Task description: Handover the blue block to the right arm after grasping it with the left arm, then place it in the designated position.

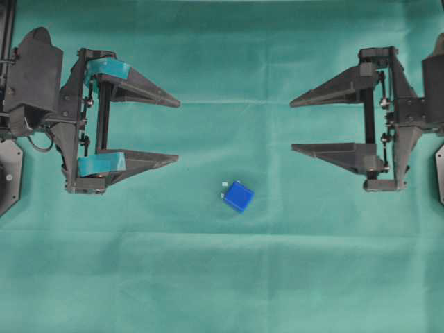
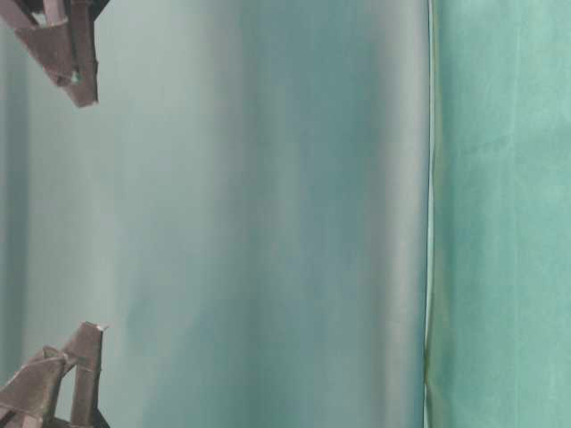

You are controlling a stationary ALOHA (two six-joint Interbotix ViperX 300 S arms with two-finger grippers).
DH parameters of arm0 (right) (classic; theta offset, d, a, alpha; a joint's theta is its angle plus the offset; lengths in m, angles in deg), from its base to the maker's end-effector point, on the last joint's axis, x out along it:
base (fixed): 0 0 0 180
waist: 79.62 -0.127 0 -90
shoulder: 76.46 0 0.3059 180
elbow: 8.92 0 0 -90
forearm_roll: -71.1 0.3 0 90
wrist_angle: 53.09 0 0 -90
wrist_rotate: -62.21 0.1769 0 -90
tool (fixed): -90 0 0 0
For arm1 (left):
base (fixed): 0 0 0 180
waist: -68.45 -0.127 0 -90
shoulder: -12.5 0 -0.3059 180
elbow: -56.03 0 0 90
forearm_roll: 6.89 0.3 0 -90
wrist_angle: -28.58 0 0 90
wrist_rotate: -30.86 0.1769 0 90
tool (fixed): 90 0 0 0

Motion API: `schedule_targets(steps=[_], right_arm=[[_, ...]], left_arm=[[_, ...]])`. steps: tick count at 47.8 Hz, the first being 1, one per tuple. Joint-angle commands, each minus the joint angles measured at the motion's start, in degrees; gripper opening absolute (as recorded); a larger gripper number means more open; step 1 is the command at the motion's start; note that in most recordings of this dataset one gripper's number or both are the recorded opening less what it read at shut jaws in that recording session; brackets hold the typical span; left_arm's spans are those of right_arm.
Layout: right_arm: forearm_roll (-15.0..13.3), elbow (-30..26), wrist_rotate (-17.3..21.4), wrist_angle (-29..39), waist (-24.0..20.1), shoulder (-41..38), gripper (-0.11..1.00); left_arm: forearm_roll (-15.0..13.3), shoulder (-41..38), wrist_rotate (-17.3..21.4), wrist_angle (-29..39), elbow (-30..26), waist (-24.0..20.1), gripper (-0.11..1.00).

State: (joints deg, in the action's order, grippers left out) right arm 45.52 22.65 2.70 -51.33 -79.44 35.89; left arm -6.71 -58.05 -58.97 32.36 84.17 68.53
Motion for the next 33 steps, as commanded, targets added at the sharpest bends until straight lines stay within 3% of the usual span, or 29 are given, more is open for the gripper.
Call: schedule_targets(steps=[1,33], right_arm=[[-0.2,0.1,0.0,-2.0,0.8,0.5,0.69],[-0.1,0.3,0.1,-3.4,1.6,0.3,0.69]], left_arm=[[0.0,0.4,0.1,-0.6,-1.5,-0.1,1.00],[0.0,0.4,0.2,-0.6,-1.5,0.0,1.00]])
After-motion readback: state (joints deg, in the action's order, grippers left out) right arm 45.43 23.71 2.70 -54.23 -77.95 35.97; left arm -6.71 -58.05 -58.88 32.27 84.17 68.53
